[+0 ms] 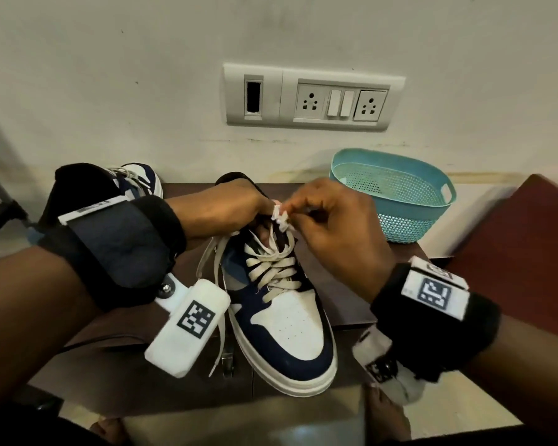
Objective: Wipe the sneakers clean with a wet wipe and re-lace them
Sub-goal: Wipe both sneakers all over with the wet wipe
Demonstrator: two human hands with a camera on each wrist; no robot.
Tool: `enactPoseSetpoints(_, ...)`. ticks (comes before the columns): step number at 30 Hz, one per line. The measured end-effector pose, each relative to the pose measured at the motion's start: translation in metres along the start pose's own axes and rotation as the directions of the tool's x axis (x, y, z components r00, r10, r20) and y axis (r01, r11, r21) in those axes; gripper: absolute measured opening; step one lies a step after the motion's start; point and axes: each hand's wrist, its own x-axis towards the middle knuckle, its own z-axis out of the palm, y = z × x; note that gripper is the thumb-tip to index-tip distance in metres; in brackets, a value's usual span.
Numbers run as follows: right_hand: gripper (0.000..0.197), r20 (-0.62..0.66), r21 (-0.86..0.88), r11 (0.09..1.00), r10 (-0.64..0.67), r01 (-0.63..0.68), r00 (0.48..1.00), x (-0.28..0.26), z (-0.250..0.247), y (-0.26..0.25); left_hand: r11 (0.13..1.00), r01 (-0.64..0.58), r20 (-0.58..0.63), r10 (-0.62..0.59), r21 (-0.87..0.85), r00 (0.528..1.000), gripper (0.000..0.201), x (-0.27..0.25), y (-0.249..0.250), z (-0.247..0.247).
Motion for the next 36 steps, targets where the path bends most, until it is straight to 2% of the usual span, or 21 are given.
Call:
enactPoseSetpoints(3,0.018,0.062,0.075,0.997,0.005,-0.01,0.998,0.003,0.002,0.002,0.999,0.014,-0.009,-0.015,-0.043,1.0,0.031,-0.001,-0.006,-0.005)
enactPoseSetpoints(6,0.017,0.269,0.098,0.991,-0.116,0.093,0.956,-0.01,-0.012,0.004,0.993,0.035,-0.057,-0.041,-0.11,0.998,0.035,-0.004,-0.012,-0.008)
enactPoseSetpoints(7,0.017,0.341,0.108,0.99,-0.122,0.09,0.932,-0.011,-0.017,0.005,0.995,0.031,-0.065,-0.037,-0.098,0.997,0.039,-0.004,-0.013,-0.009)
enactPoseSetpoints(9,0.015,0.451,0.135,0.991,-0.043,-0.02,0.892,-0.005,-0.028,0.007,0.996,0.016,-0.065,-0.021,-0.083,0.998,0.044,-0.004,-0.013,-0.007)
enactPoseSetpoints(10,0.014,0.453,0.136,0.988,0.0,-0.069,0.892,0.001,-0.031,0.008,0.995,0.017,-0.056,-0.022,-0.097,0.998,0.043,-0.005,-0.012,-0.007)
enactPoseSetpoints(11,0.014,0.403,0.134,0.986,0.035,-0.097,0.915,0.007,-0.033,0.009,0.994,0.02,-0.045,-0.025,-0.108,0.999,0.042,-0.004,-0.011,-0.007)
enactPoseSetpoints(13,0.015,0.222,0.136,0.984,0.085,-0.117,0.971,0.017,-0.033,0.009,0.993,0.027,-0.035,-0.031,-0.114,0.999,0.041,-0.003,-0.009,-0.006)
enactPoseSetpoints(14,0.015,0.172,0.161,0.978,0.101,-0.13,0.98,0.017,-0.03,0.008,0.993,0.028,-0.039,-0.033,-0.116,0.999,0.04,-0.003,-0.009,-0.005)
enactPoseSetpoints(19,0.014,0.252,0.218,0.966,0.082,-0.139,0.964,-0.021,-0.007,0.009,0.996,0.011,-0.066,-0.018,-0.091,0.998,0.04,-0.004,-0.014,-0.003)
enactPoseSetpoints(21,0.016,0.283,0.199,0.976,0.03,-0.089,0.959,-0.033,-0.013,0.012,0.997,-0.001,-0.054,-0.003,-0.084,0.999,0.043,-0.004,-0.016,-0.005)
enactPoseSetpoints(24,0.018,0.48,0.096,0.992,0.028,-0.084,0.877,-0.03,-0.039,0.018,0.995,-0.009,-0.04,0.005,-0.101,0.999,0.044,-0.005,-0.017,-0.006)
enactPoseSetpoints(25,0.018,0.501,0.071,0.993,0.049,-0.097,0.864,-0.027,-0.047,0.021,0.994,-0.009,-0.04,0.005,-0.107,0.999,0.044,-0.006,-0.016,-0.006)
enactPoseSetpoints(28,0.014,0.439,0.095,0.99,0.05,-0.102,0.897,-0.023,-0.044,0.016,0.992,-0.004,-0.038,-0.001,-0.126,0.999,0.047,-0.008,-0.014,-0.006)
enactPoseSetpoints(31,0.011,0.325,0.113,0.993,-0.013,-0.025,0.946,-0.02,-0.019,0.005,0.99,-0.017,-0.042,0.012,-0.14,0.999,0.052,-0.01,-0.013,-0.003)
enactPoseSetpoints(34,0.012,0.151,0.211,0.971,0.08,-0.112,0.985,-0.017,-0.009,0.003,0.986,-0.032,-0.041,0.026,-0.162,0.999,0.052,-0.012,-0.013,-0.002)
enactPoseSetpoints(36,0.013,0.187,0.207,0.975,0.048,-0.087,0.981,-0.025,-0.009,0.001,0.984,-0.037,-0.045,0.03,-0.175,0.999,0.049,-0.014,-0.015,-0.003)
